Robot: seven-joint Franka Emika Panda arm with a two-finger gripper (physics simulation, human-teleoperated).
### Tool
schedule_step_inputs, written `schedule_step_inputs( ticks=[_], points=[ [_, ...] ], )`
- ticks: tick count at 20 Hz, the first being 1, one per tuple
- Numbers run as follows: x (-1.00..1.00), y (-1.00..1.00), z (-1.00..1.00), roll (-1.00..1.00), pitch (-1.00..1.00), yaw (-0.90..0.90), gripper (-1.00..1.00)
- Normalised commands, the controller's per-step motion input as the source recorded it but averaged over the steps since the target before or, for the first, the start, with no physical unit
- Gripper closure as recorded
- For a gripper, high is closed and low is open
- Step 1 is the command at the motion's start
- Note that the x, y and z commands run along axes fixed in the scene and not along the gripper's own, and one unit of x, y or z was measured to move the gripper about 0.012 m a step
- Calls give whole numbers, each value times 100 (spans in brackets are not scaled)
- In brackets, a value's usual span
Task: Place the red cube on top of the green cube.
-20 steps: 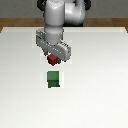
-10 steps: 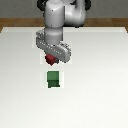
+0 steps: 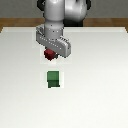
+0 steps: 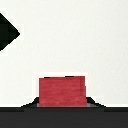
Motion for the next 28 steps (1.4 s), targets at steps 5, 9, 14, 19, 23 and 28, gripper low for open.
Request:
schedule_step_inputs(
  ticks=[5, 9, 14, 19, 23, 28],
  points=[
    [0, 0, 100, 0, 0, 0, 100],
    [12, 0, 100, 0, 0, 0, 100],
    [40, 0, 0, 0, 0, 0, 100],
    [100, 0, 0, 0, 0, 0, 100],
    [100, 0, 0, 0, 0, 0, 100],
    [20, 40, 0, 0, 0, 0, 100]
  ],
)
